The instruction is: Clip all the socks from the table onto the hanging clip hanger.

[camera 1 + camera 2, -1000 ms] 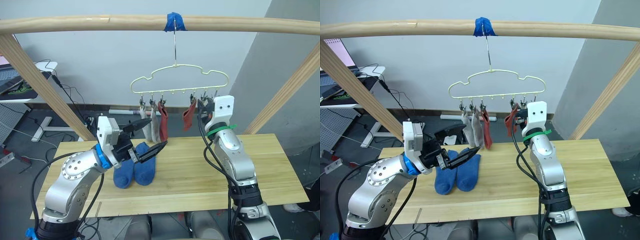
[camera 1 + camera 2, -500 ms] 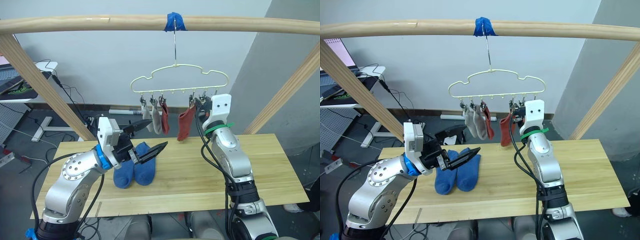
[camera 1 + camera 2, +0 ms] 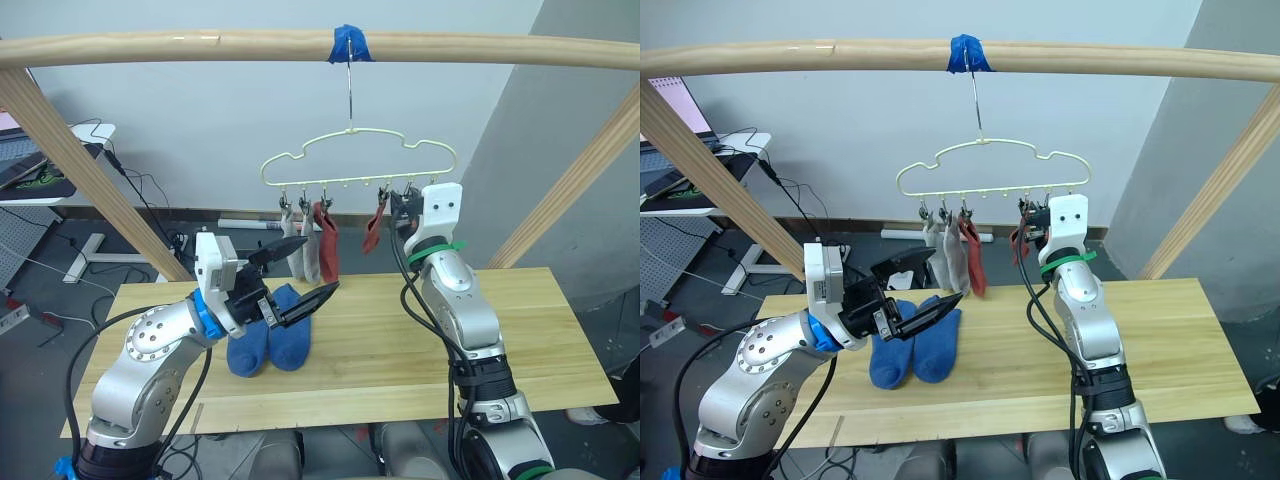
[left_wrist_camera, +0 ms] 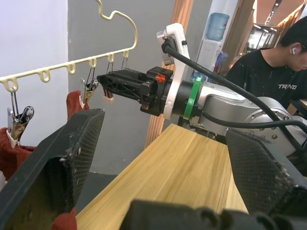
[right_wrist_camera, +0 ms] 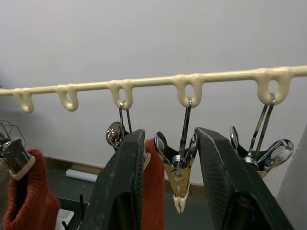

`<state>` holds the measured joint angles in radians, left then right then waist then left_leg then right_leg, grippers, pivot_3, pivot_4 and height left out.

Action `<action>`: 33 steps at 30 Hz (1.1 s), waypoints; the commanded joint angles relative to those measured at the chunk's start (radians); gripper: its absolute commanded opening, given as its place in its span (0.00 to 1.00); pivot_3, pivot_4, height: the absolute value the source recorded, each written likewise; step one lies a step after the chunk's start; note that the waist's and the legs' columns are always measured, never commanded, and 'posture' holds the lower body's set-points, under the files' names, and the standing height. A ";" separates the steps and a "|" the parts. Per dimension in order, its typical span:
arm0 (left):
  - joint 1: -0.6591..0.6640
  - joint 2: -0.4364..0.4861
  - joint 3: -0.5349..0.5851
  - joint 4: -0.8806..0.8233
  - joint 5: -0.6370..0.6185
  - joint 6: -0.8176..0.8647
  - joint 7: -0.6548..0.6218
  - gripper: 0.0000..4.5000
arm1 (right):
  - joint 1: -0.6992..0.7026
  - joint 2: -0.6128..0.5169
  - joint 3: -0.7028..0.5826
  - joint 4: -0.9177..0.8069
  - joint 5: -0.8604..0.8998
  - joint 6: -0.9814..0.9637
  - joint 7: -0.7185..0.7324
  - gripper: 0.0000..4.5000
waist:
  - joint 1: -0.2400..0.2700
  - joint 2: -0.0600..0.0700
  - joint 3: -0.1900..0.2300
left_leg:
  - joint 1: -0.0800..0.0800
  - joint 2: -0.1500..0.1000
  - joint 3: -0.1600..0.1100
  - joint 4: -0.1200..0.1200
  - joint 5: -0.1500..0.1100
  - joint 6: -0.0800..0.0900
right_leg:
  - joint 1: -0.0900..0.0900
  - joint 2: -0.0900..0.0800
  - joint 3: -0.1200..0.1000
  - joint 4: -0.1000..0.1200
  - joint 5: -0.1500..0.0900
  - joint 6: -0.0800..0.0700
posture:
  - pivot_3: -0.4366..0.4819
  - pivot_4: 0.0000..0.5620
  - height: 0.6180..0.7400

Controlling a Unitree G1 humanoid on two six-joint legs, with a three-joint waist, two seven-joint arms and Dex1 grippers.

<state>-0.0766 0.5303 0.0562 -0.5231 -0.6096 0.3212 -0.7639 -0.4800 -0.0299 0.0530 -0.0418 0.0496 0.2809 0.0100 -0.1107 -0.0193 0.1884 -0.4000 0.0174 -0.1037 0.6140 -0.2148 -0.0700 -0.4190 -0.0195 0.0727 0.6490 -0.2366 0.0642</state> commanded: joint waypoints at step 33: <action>-0.012 -0.014 -0.013 -0.029 0.023 -0.021 0.014 1.00 | -0.029 -0.097 -0.065 -0.014 0.068 0.004 0.143 0.15 | 0.002 0.000 0.000 | 0.001 0.000 0.000 0.000 0.000 0.000 | 0.000 0.000 0.000 0.001 0.000 0.000 | 0.40 0.28 1.00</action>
<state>-0.0798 0.5216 0.0450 -0.5228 -0.5884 0.3197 -0.7528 -0.4946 -0.1286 -0.0014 -0.0327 0.1025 0.2922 0.1430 -0.1089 -0.0193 0.1884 -0.3993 0.0173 -0.1037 0.6144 -0.2147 -0.0699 -0.4187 -0.0194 0.0728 0.6501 -0.2363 0.0638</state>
